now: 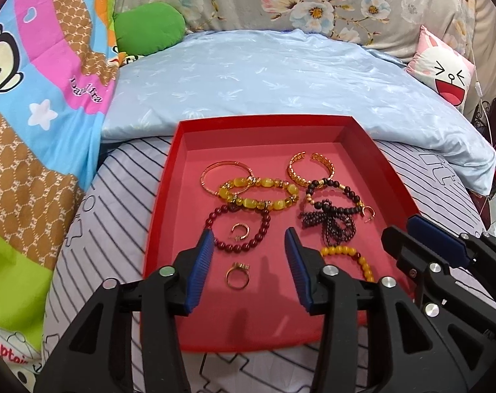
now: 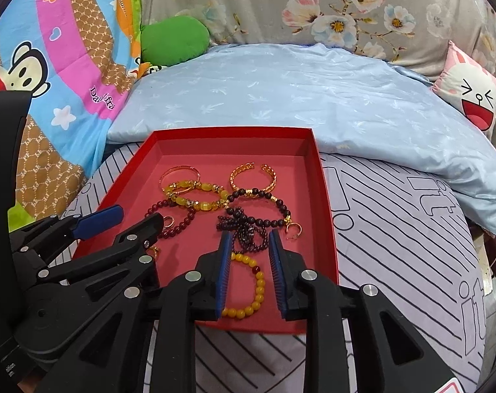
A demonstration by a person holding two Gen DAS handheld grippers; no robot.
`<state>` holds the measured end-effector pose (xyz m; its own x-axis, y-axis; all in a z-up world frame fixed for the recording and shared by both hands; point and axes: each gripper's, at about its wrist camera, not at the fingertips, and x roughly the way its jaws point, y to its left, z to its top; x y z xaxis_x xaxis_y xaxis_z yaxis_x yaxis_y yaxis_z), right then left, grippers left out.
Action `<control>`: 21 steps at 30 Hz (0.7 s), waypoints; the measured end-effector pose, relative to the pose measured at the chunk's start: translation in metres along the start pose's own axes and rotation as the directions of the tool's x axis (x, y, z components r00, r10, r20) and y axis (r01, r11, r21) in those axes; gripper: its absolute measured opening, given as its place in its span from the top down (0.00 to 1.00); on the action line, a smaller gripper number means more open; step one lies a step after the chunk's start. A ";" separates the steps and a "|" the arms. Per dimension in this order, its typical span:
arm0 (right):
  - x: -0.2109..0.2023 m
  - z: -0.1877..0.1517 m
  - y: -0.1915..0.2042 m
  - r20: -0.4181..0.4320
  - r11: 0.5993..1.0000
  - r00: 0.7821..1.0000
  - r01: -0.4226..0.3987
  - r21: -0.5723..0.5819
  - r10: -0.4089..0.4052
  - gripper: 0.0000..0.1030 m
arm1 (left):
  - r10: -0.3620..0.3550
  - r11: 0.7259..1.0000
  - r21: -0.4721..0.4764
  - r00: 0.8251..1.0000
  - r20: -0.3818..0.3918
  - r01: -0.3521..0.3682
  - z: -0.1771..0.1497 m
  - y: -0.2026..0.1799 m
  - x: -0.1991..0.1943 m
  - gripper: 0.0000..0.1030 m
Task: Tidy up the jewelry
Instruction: 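Withdraw both open grippers from the red tray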
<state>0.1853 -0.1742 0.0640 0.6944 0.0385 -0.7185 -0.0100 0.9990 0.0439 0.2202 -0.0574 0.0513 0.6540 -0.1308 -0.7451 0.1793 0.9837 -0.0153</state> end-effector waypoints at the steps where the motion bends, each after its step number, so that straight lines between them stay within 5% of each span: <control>1: -0.004 -0.002 0.000 0.001 1.000 1.000 0.000 0.002 0.000 0.76 | 0.002 1.000 -0.001 1.000 0.003 -0.002 -0.002 0.000 -0.003 0.54; 11: -0.029 -0.020 0.001 0.013 1.000 1.000 0.023 -0.002 -0.023 0.72 | 0.031 0.999 -0.025 0.999 0.006 -0.031 -0.022 0.004 -0.026 0.37; 21: -0.045 -0.036 -0.005 0.034 0.998 0.997 0.063 0.022 -0.064 0.48 | 0.056 0.996 -0.063 0.998 0.004 -0.055 -0.041 0.011 -0.039 0.22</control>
<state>0.1282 -0.1800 0.0718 0.7179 -0.0265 -0.6956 0.0499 0.9987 0.0136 0.1665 -0.0367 0.0532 0.6660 -0.0765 -0.7420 0.0961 0.9952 -0.0164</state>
